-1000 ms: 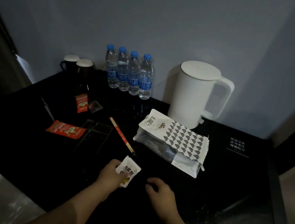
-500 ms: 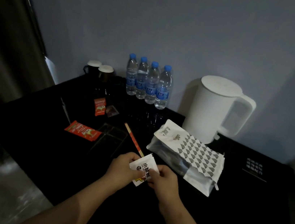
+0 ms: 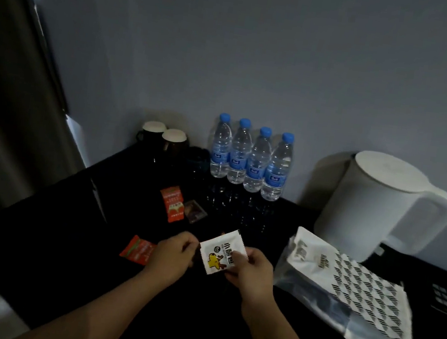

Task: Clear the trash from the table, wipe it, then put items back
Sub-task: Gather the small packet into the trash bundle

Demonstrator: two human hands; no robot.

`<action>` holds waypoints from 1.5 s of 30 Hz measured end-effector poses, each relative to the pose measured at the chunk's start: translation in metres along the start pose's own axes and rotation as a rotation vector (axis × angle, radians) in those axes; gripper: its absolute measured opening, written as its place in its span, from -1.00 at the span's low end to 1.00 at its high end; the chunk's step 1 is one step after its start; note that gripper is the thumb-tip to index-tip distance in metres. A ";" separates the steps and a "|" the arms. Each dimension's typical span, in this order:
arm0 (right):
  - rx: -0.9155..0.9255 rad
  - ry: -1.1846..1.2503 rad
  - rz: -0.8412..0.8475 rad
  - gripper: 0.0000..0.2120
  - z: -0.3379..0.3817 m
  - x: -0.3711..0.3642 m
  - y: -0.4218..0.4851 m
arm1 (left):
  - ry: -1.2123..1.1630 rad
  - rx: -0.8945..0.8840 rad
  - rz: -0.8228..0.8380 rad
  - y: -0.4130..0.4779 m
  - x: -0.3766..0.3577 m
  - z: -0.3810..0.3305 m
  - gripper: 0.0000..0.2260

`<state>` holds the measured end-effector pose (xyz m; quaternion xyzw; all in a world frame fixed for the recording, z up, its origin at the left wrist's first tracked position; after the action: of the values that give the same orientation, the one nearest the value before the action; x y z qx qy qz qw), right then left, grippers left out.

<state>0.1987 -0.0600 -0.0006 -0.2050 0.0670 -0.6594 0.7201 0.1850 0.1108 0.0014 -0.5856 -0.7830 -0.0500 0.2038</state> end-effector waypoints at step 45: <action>-0.114 0.002 -0.263 -0.90 0.004 0.005 0.092 | 0.848 -0.178 0.481 0.160 -0.041 0.033 -0.58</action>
<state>0.2854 -0.0601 -0.0311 -0.2521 0.0778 -0.7434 0.6146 0.3356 0.1340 -0.0694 -0.6928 -0.4666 -0.3023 0.4593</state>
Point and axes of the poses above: each hand's wrist, its own y-axis towards the middle knuckle, its own x-axis out of the back of the hand, z = x × y, the point moved 7 cm from there along y, towards the middle knuckle, and after that the axes turned 15 degrees about -y, right-handed, at the moved point
